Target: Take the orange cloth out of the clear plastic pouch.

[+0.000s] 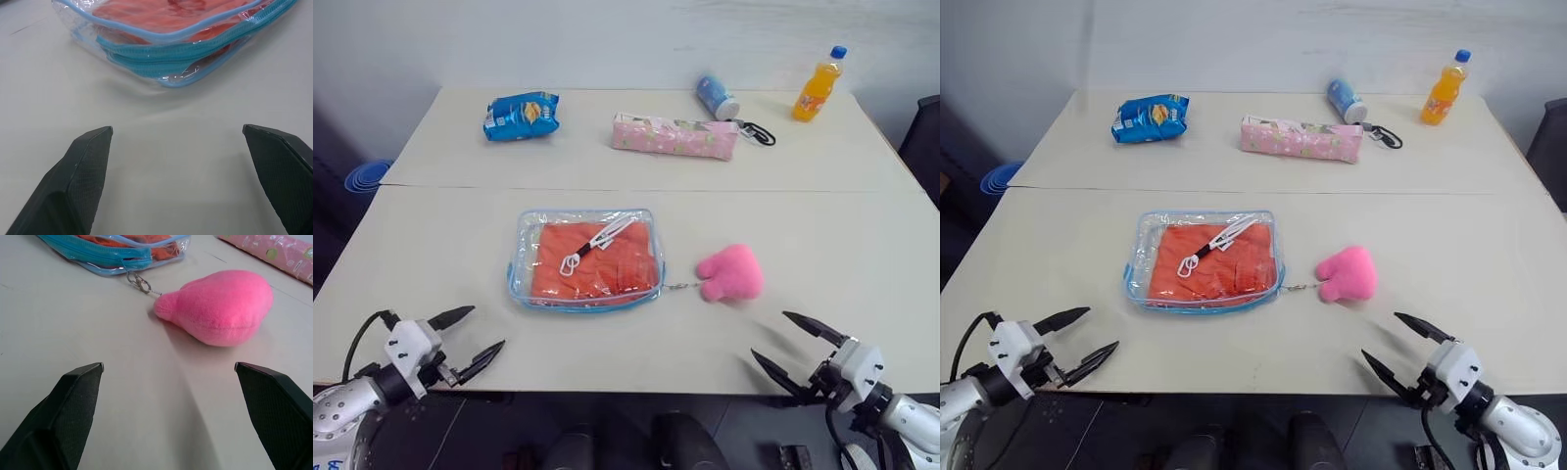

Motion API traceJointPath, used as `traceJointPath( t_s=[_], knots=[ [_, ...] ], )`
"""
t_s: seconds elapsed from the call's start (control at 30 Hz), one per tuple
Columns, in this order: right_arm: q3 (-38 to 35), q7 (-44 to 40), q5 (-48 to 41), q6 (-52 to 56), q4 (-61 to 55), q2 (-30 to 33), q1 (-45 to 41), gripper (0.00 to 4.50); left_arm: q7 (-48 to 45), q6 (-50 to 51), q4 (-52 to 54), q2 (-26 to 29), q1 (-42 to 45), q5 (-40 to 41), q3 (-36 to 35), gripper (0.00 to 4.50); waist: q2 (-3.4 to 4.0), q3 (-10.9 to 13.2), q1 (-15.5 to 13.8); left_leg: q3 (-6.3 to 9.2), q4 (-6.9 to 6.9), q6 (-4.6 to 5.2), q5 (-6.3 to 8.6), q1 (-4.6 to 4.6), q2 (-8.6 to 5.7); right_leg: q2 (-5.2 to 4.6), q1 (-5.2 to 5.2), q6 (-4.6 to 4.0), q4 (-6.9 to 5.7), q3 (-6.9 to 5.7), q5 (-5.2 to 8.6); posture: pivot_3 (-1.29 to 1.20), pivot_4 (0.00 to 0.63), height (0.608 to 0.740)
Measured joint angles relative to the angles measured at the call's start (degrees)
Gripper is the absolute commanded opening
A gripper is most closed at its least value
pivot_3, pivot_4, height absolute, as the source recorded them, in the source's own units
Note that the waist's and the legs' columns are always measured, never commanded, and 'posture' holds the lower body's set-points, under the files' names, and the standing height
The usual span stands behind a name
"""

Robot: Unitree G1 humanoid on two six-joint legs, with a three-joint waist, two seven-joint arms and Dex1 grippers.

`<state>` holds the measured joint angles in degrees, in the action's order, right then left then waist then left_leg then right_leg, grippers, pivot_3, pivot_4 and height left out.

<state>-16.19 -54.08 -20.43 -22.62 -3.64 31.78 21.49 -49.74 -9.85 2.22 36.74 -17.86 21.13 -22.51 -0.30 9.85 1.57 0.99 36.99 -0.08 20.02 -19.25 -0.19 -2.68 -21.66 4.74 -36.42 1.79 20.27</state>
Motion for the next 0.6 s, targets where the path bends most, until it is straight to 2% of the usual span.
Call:
traceJointPath(
  t_s=[0.47, 0.6],
  knots=[
    [0.0, -2.5, -1.2, -1.0, 2.0, 0.0, -1.1, 4.50, 2.0, 9.0, 7.0, 0.0, -0.5, 2.3, 0.3, 4.48, 0.00, 0.0, 0.0, 0.00, 0.01, 0.00, 0.00, 0.00, 0.00, 0.00, 0.00, 0.00, 0.00, 0.00, 0.00, 0.00, 0.150, 0.740],
    [0.1, -3.9, -1.3, -1.2, 4.0, 0.4, -2.6, 4.50, 0.7, 11.7, 9.0, 0.5, -1.0, 5.1, -1.2, 4.48, 0.00, 0.0, 0.0, 0.00, 0.01, 0.00, 0.00, 0.00, 0.00, 0.00, 0.01, 0.00, 0.00, 0.00, 0.00, 0.00, 0.150, 0.740]
  ],
)
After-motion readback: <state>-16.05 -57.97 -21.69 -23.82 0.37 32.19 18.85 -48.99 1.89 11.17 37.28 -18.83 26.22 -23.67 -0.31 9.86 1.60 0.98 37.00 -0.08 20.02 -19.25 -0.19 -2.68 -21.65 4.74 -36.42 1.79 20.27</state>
